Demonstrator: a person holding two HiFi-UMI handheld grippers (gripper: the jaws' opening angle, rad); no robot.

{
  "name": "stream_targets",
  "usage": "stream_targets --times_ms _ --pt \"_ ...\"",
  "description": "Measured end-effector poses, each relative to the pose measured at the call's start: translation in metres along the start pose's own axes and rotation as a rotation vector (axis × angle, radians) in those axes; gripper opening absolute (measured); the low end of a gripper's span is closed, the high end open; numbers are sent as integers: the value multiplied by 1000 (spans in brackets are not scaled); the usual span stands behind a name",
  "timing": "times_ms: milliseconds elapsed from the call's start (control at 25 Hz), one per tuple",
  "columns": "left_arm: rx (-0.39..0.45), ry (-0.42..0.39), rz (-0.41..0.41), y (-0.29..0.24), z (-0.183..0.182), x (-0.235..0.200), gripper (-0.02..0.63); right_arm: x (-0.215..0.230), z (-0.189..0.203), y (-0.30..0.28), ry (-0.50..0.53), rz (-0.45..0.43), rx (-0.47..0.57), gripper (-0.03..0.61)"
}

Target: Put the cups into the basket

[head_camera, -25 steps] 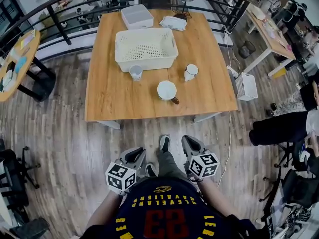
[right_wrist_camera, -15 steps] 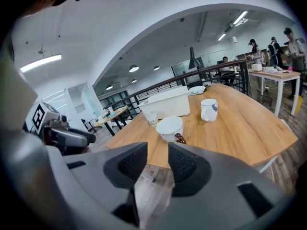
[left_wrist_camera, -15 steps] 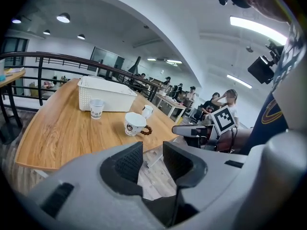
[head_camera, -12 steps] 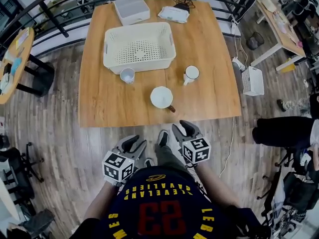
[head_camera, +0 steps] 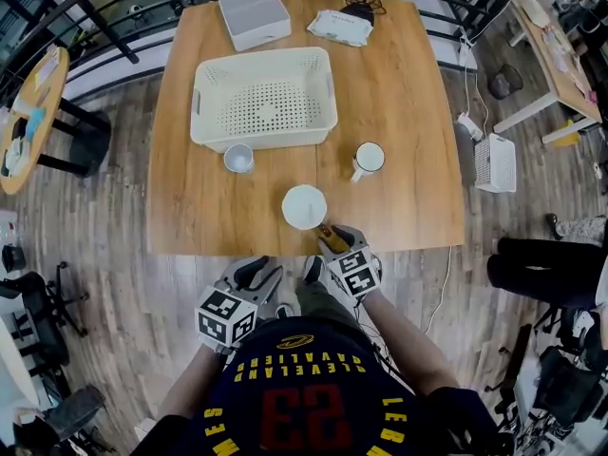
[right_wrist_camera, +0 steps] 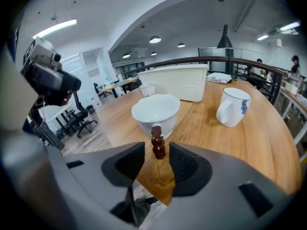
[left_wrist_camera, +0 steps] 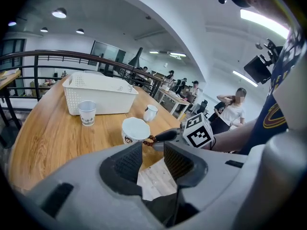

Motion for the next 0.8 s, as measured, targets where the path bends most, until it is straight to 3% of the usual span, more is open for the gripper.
stream_targets --times_ms 160,360,480,800 --pt "5 1 16 -15 -7 4 127 0 -7 -13 128 -8 -62 160" --pt "18 25 -16 -20 -12 3 127 4 -19 -22 136 10 -53 156" --pt "21 38 -33 -24 -13 -1 127 6 -23 -26 198 17 -62 72" --pt "16 21 -39 -31 -24 -1 127 9 -20 -20 216 -37 -42 63"
Point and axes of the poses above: the fingertips, and each gripper's own axes: y backward along the fingers, x to its right, z out of its underside, the point moved 8 cm from there along y, backward along the fingers, and after that the axes turned 3 degrees about -x, right-handed, at the moved point
